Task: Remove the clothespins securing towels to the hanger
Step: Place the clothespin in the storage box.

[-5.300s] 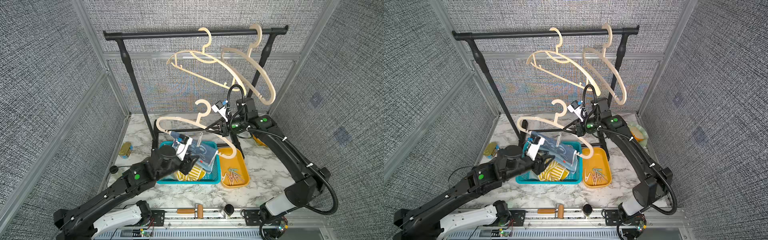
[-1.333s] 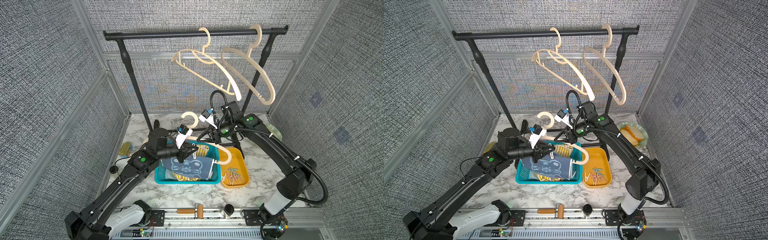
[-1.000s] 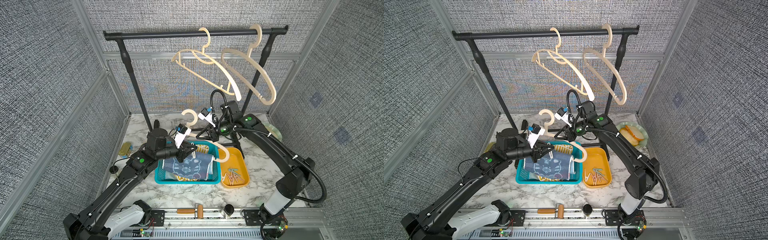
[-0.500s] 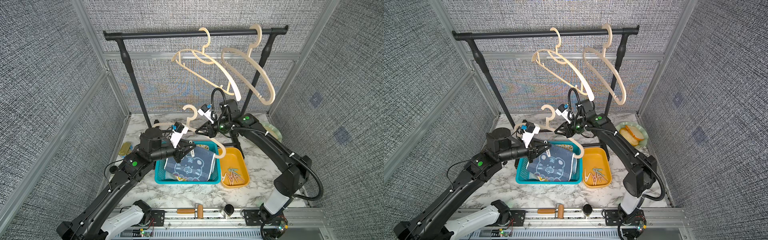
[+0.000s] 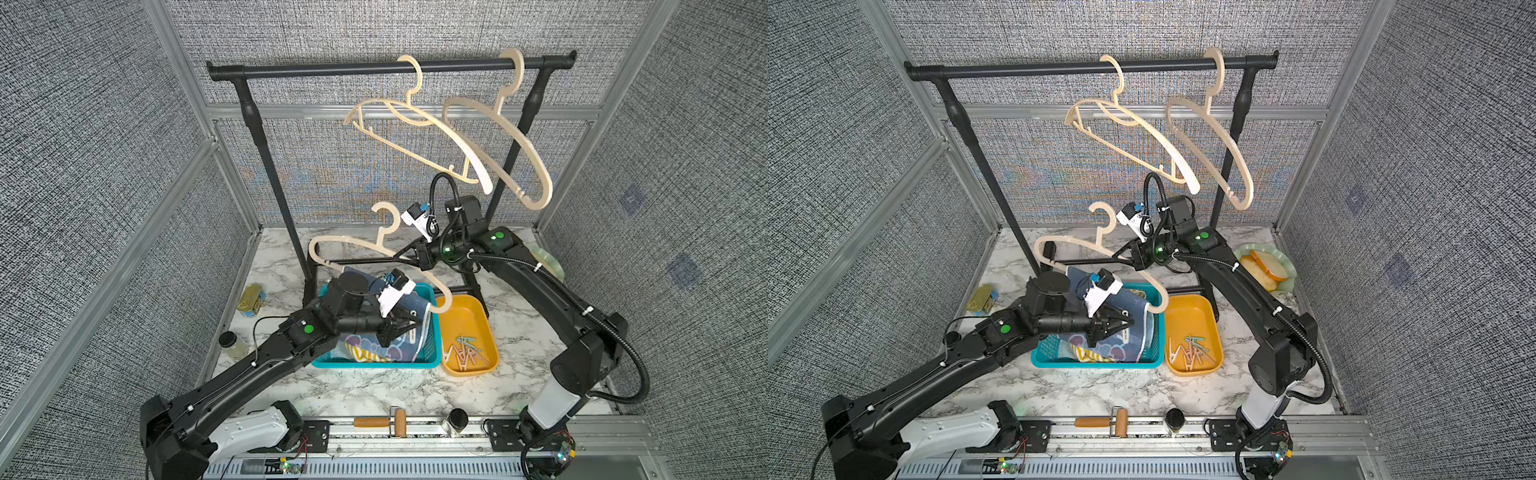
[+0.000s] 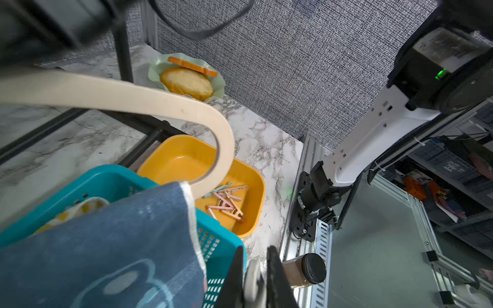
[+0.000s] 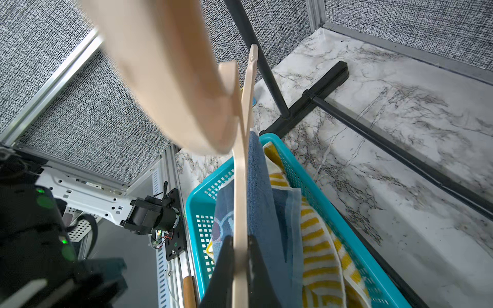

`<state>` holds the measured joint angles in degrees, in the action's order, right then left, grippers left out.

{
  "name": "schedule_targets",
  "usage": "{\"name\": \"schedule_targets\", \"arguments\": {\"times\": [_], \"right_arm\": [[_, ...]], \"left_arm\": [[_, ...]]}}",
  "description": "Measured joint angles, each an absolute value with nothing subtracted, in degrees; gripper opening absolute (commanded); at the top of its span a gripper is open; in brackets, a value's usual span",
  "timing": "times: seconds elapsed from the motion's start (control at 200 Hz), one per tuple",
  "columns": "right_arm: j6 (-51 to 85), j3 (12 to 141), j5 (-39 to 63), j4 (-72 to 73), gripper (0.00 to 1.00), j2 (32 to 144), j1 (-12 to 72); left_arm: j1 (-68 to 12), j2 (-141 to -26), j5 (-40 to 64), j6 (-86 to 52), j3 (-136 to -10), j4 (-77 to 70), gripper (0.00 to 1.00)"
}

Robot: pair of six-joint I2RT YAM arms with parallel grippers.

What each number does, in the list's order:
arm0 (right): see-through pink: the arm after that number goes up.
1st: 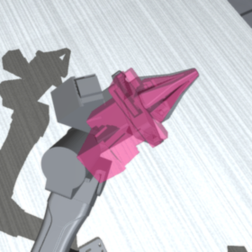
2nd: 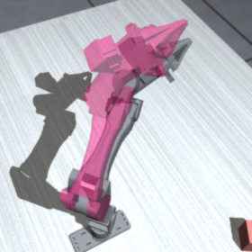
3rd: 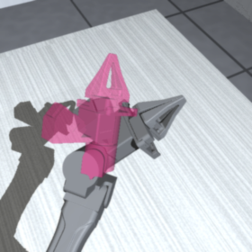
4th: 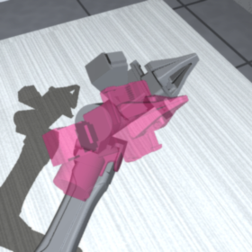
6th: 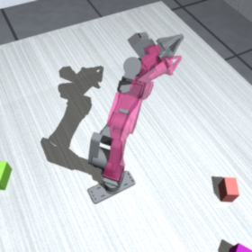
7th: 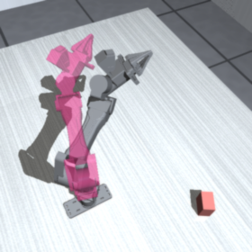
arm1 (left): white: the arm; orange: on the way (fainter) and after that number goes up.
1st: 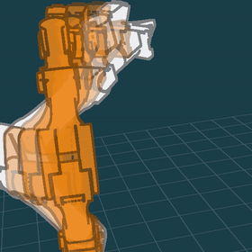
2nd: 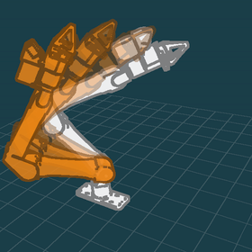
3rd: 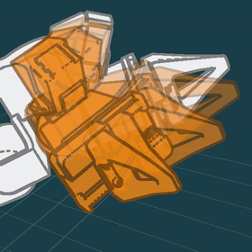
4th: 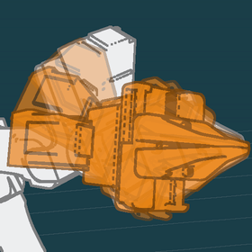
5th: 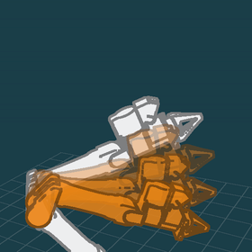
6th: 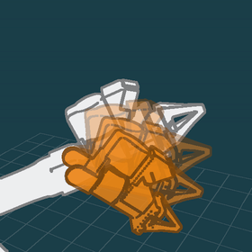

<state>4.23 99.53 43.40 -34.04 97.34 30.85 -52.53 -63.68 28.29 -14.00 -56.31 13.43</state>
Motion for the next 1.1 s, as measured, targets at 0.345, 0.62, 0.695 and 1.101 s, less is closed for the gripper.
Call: {"name": "schedule_targets", "arguments": {"times": [0.345,0.62,0.695,1.101], "right_arm": [[5.7,98.0,43.4,-32.4,0.0,95.8,30.4],[6.1,96.8,43.6,-31.5,0.0,93.9,29.6],[6.2,96.4,43.6,-31.4,0.0,93.4,29.5],[6.7,95.5,44.1,-30.0,0.0,91.7,28.6]], "left_arm": [[-64.7,-73.8,18.6,-22.9,-48.2,-6.0,0.0],[-67.7,-83.4,10.2,-24.6,-48.1,-16.4,0.0],[-67.9,-86.7,9.0,-25.5,-48.2,-19.8,0.0],[-70.2,-101.3,2.6,-25.5,-58.3,-22.6,0.0]]}}
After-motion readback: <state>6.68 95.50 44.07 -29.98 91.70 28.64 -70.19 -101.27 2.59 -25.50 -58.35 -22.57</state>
